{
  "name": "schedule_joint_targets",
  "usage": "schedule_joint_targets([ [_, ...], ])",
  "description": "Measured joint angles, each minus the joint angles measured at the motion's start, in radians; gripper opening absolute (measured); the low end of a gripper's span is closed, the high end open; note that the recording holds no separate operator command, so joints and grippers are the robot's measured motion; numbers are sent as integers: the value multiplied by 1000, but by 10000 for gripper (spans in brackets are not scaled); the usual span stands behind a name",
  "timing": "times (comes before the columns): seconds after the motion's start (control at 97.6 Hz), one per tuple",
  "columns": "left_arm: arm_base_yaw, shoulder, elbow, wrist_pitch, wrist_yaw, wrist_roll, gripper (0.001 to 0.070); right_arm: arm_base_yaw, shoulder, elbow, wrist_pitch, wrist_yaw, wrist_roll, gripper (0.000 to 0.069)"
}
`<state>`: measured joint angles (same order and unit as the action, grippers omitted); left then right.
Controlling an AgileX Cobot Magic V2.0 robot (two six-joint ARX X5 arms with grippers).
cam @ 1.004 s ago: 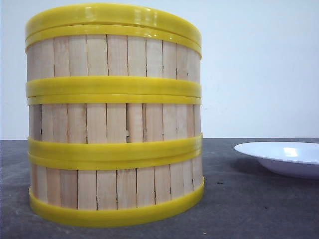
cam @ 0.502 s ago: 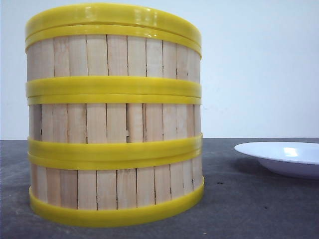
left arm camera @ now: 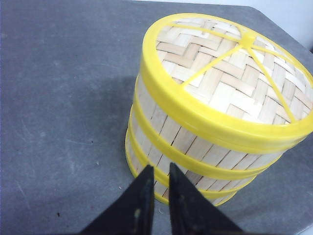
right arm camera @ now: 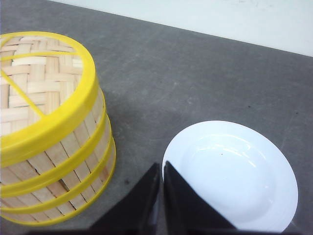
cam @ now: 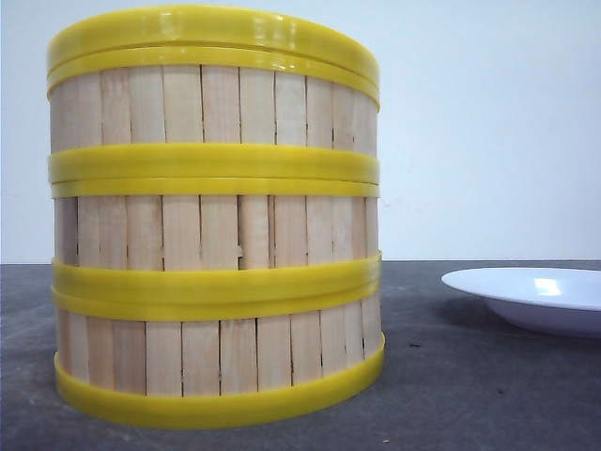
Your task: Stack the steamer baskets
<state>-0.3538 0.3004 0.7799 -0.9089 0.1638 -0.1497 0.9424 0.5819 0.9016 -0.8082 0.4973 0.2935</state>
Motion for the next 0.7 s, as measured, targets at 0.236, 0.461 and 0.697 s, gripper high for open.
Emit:
schedule_joint_targets([
  [0.236,5,-2,0,4,-10,1,29,0,0,0,0,0,0,9],
  [0.461,87,-20,-2,47,-11,77,29,0,0,0,1,0,0,9],
  [0.697,225,-95,-116,286,-12,172,29,0,0,0,1,0,0,9],
])
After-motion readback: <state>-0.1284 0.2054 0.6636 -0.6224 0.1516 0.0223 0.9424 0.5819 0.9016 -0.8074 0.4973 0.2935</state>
